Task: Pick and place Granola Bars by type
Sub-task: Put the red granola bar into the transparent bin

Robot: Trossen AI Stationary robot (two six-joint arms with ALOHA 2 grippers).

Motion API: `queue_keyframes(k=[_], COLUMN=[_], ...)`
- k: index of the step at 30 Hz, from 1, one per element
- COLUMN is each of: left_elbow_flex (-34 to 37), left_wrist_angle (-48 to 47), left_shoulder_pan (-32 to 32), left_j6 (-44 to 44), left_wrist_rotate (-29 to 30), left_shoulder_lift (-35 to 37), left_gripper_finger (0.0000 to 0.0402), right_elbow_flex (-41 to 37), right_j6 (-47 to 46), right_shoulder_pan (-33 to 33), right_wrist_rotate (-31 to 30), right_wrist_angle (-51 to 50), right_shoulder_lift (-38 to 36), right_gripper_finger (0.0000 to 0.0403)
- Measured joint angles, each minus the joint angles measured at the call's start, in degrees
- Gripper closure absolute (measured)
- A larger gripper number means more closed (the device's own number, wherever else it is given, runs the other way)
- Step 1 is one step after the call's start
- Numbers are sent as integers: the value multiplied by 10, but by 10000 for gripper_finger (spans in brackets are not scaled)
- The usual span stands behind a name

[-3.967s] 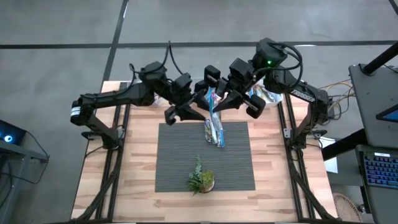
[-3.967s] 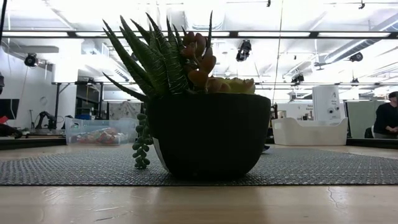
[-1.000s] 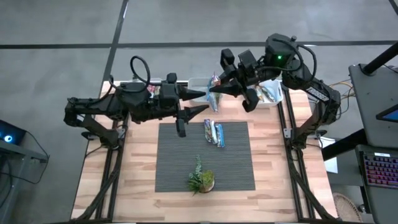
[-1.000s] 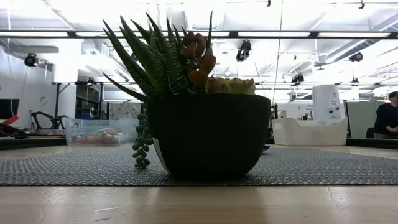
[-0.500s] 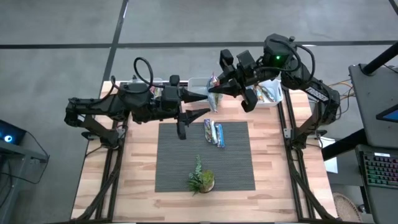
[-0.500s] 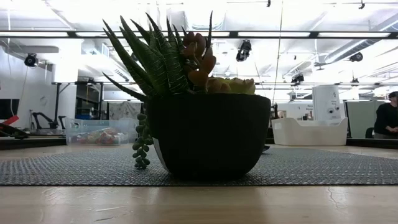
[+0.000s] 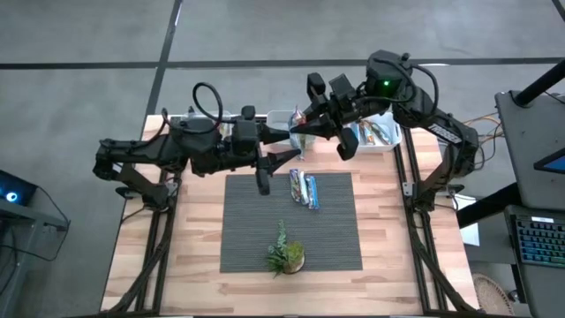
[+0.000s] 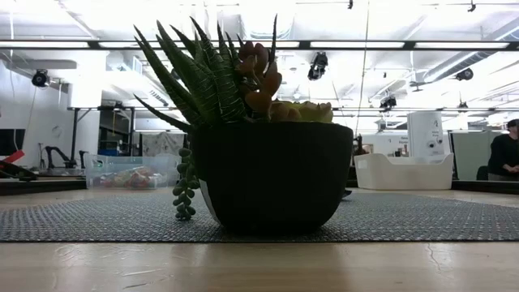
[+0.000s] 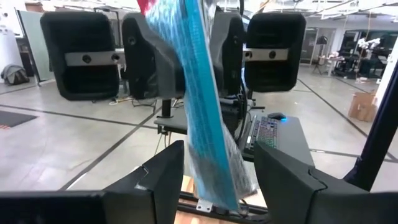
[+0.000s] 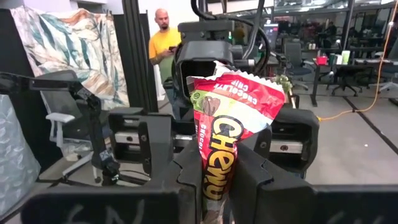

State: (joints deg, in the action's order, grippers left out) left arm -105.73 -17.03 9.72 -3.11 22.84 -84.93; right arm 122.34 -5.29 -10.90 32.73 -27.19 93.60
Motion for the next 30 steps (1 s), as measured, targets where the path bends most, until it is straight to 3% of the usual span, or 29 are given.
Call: queue_keyframes(k=[19,30], left_elbow_flex=[0,0], left_wrist_angle=[7,8], left_shoulder_pan=[-4,-5], left_j6=[-9,-14], left_wrist_rotate=[0,-8], left_shoulder_lift=[-13,-13], left_gripper_finger=[227,303], right_elbow_flex=[-4,-4], right_j6=[4,4], right_shoulder_pan=[2,2], right_wrist_rotate=[-12,-12], right_wrist_angle=[0,0], right_shoulder_lift=[3,3], right_gripper_finger=[360,360])
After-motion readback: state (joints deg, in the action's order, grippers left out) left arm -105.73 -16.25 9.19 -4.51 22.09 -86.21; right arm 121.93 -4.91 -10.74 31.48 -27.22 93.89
